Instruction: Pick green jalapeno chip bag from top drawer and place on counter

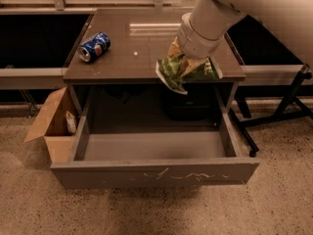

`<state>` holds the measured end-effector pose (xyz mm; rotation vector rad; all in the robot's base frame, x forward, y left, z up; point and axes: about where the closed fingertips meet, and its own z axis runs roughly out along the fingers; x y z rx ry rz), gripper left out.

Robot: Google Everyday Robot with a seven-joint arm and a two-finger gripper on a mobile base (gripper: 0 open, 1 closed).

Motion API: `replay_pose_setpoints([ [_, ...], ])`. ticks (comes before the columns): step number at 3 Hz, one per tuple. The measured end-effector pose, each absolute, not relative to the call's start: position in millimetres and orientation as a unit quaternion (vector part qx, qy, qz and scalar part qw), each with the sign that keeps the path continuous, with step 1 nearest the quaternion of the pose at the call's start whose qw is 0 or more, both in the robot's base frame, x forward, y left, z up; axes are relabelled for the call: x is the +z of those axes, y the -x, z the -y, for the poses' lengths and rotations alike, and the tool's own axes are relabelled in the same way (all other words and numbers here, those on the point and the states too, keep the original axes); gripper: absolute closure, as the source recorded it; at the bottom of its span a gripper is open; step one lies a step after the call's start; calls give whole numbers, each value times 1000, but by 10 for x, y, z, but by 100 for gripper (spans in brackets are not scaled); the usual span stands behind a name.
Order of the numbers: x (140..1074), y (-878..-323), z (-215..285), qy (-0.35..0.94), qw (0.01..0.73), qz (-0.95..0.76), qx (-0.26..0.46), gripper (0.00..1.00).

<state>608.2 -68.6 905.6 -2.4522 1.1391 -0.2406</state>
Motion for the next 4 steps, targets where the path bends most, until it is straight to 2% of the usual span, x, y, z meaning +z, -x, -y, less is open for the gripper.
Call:
replay_pose_setpoints([
  [4, 9306, -7401, 268, 881, 282, -366, -102, 100],
])
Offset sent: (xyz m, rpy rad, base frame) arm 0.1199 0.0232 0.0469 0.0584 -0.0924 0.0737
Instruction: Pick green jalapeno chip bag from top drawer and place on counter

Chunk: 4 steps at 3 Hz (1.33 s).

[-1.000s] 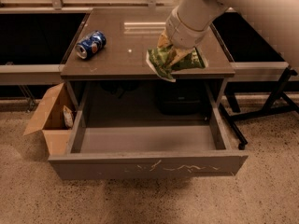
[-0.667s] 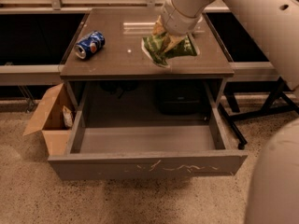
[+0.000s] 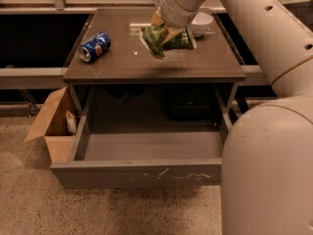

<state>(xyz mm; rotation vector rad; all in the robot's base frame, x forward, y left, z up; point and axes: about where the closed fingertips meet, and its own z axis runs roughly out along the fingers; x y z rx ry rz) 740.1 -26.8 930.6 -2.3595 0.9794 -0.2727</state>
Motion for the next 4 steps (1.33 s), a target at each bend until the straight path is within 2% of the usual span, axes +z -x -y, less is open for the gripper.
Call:
replay_pose_setpoints([
  [1, 9239, -7569, 163, 878, 297, -365, -90, 82],
  [4, 9044, -7764, 37, 874, 315, -366, -45, 11],
])
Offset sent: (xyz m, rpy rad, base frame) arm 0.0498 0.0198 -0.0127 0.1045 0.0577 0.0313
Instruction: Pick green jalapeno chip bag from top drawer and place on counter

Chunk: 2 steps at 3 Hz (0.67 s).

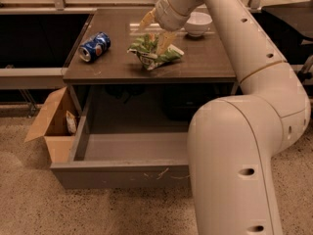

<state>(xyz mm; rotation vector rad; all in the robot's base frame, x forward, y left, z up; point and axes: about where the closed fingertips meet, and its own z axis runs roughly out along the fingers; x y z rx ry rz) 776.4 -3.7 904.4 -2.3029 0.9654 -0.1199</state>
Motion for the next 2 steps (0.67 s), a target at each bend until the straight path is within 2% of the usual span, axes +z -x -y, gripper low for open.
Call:
replay_pose_setpoints([
  [1, 9018, -7777, 57, 871, 319, -371, -37, 0],
  [2, 9105, -7783, 211, 861, 329, -386, -44, 0],
])
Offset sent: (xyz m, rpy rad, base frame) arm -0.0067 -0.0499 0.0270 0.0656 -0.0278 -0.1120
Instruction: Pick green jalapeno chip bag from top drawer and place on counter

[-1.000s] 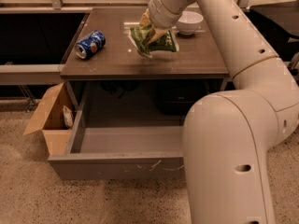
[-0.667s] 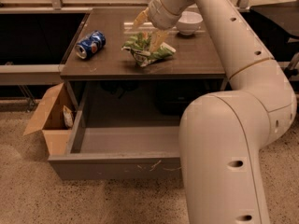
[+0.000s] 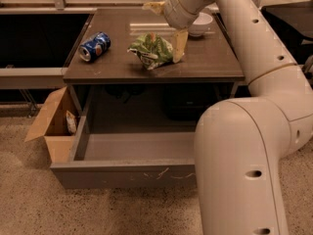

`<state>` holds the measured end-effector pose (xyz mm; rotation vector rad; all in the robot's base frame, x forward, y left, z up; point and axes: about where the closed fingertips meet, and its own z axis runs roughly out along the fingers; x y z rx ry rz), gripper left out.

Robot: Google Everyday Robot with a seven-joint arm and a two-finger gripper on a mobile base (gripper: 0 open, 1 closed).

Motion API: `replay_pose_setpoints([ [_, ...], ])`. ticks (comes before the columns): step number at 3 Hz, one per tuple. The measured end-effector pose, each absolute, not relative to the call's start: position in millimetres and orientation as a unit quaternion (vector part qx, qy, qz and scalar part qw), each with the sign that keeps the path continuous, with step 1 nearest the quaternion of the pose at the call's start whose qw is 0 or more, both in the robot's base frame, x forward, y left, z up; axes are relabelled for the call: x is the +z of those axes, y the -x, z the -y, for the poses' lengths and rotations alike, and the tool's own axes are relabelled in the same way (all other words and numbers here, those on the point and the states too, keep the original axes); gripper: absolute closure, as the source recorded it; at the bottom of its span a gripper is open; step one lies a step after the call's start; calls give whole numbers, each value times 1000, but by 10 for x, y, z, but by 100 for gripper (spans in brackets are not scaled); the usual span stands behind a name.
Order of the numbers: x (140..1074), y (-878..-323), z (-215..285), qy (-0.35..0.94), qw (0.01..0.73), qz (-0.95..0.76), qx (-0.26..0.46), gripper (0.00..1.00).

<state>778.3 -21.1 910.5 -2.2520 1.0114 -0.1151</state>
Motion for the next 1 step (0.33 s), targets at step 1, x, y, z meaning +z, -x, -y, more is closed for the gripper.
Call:
replay_pose_setpoints([
  [1, 9265, -7732, 527, 836, 353, -417, -56, 0],
])
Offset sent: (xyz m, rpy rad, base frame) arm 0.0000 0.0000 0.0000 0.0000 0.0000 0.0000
